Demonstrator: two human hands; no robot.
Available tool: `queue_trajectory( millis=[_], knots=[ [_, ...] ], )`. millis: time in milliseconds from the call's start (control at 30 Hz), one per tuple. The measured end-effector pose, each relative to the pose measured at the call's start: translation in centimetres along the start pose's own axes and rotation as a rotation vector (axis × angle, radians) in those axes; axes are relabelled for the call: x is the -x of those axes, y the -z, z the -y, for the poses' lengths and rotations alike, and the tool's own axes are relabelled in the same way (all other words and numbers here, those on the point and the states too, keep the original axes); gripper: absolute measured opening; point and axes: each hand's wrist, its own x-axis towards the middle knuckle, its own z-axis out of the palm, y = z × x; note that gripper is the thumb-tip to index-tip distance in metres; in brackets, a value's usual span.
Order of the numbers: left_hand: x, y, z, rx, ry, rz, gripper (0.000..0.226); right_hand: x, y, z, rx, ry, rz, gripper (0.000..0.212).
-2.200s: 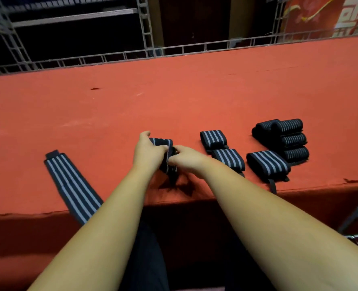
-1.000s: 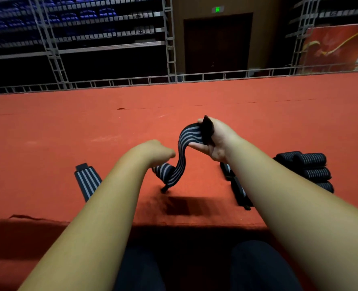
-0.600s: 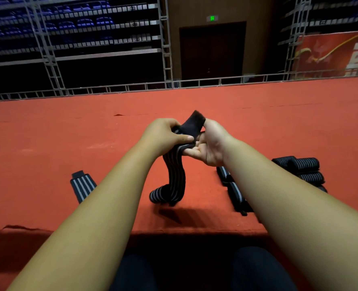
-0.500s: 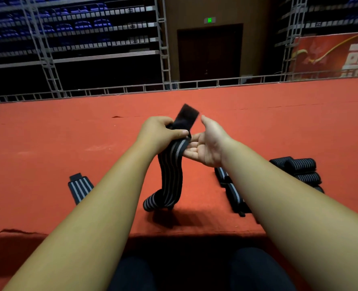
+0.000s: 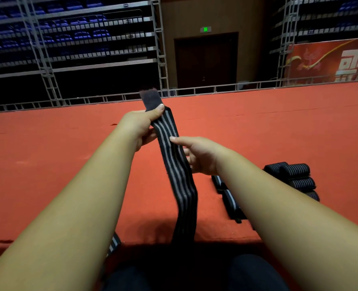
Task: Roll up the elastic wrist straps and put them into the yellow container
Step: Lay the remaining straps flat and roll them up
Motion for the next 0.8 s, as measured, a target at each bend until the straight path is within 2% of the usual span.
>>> queue_trajectory(
  millis=[100,233,300,433,633,800],
  knots=[
    [-0.4,0.7,0.3,-0.019,0.0,-0.028,0.03,0.5,-0.1,-0.1,-0.02,-0.013,-0.039,0.045],
    [-1.0,1.8,1.2,-0.091,-0.015,-0.077,0.035,0.7,-0.1,0.0,0.025,-0.012,-0.037,0.027],
    [-1.2,2.3,1.5,-0.132,0.045,-0.066,0.036,0.6,-0.3,0.0,0.054,-0.025,-0.046,0.022],
    [-1.2,3.6,2.0,-0.204,0.21,-0.01,0.027,-0.2,-1.4,-0.8,0.131,-0.088,-0.048,0.025],
    [-0.7,6.5,3.7,-0.1,0.356,0.078,0.034,-2.9,-4.1,-3.6,0.162,-0.133,-0.057,0.038],
    [-1.3,10.8,6.5,-0.014,0.335,-0.007,0.043,-5.8,-7.5,-6.0,0.114,-0.211,0.092,0.034]
  ],
)
